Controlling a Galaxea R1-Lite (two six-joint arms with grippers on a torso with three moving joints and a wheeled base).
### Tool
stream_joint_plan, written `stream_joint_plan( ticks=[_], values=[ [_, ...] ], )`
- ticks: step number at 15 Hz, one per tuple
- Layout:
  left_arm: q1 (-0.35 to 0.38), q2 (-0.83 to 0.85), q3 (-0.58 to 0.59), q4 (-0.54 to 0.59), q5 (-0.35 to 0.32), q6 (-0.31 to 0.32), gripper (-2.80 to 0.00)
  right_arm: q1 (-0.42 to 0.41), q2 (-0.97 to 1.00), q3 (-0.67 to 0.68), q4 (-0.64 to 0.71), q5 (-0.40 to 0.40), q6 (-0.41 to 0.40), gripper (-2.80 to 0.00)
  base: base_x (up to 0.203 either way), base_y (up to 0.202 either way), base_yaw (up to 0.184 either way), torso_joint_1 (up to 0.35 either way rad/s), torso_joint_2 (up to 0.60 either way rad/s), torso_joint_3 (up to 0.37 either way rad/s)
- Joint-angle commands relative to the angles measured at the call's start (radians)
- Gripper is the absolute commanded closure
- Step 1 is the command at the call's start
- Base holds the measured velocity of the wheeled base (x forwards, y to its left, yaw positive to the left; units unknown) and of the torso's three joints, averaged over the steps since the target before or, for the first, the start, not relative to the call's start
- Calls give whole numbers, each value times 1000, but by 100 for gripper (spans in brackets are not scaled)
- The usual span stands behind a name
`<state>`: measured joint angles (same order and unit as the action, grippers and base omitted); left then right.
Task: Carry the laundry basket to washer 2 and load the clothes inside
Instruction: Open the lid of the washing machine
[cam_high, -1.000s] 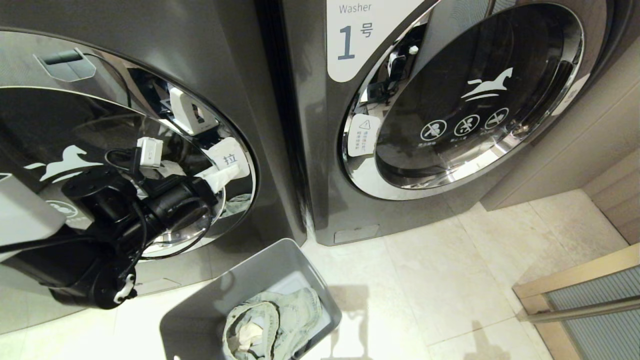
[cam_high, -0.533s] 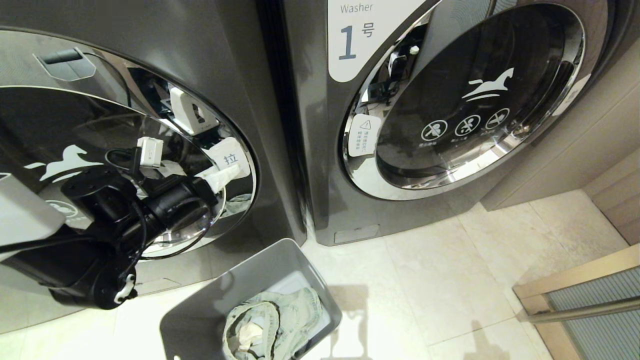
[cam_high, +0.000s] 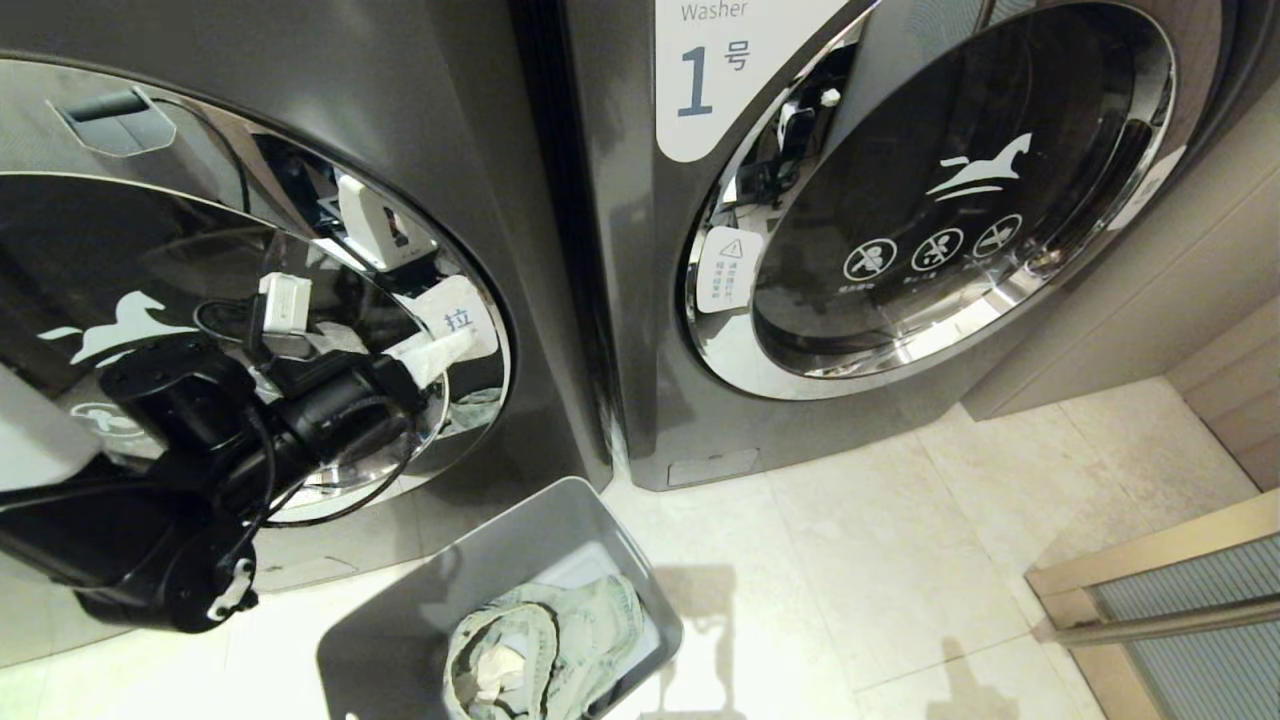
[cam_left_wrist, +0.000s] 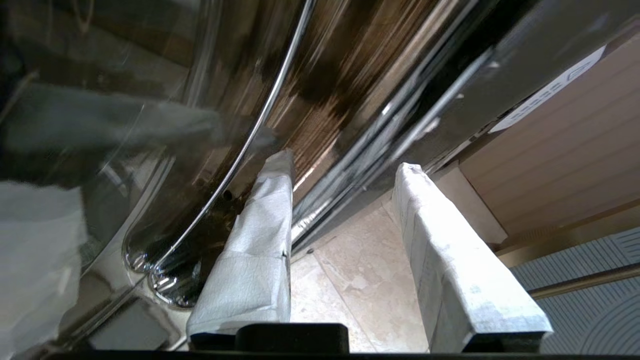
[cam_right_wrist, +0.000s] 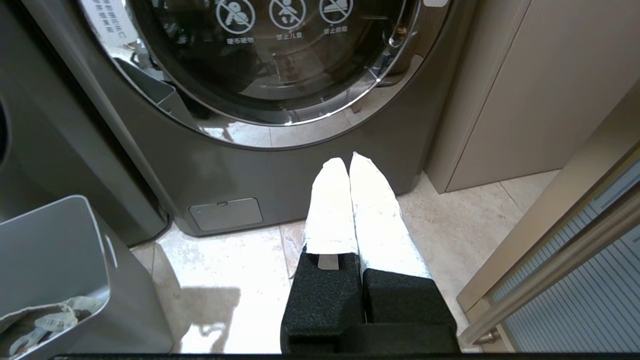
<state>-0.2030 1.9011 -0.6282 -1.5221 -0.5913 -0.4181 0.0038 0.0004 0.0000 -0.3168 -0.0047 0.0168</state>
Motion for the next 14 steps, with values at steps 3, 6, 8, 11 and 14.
stream_joint_plan(
  ticks=[3,6,8,11,14],
  values=[
    [-58,-25,21,-8,-9,4,0,1,1,40,-2,0,0,0,0,0,0,0,0,0],
    [-58,-27,25,-8,-9,4,0,1,1,40,-2,0,0,0,0,0,0,0,0,0],
    [-58,-25,32,-8,-9,4,0,1,1,40,-2,0,0,0,0,0,0,0,0,0],
    [-65,-24,36,-8,-9,4,0,1,1,40,-2,0,0,0,0,0,0,0,0,0],
    [-73,-13,33,-8,-7,5,0,1,1,40,-2,0,0,0,0,0,0,0,0,0]
  ],
)
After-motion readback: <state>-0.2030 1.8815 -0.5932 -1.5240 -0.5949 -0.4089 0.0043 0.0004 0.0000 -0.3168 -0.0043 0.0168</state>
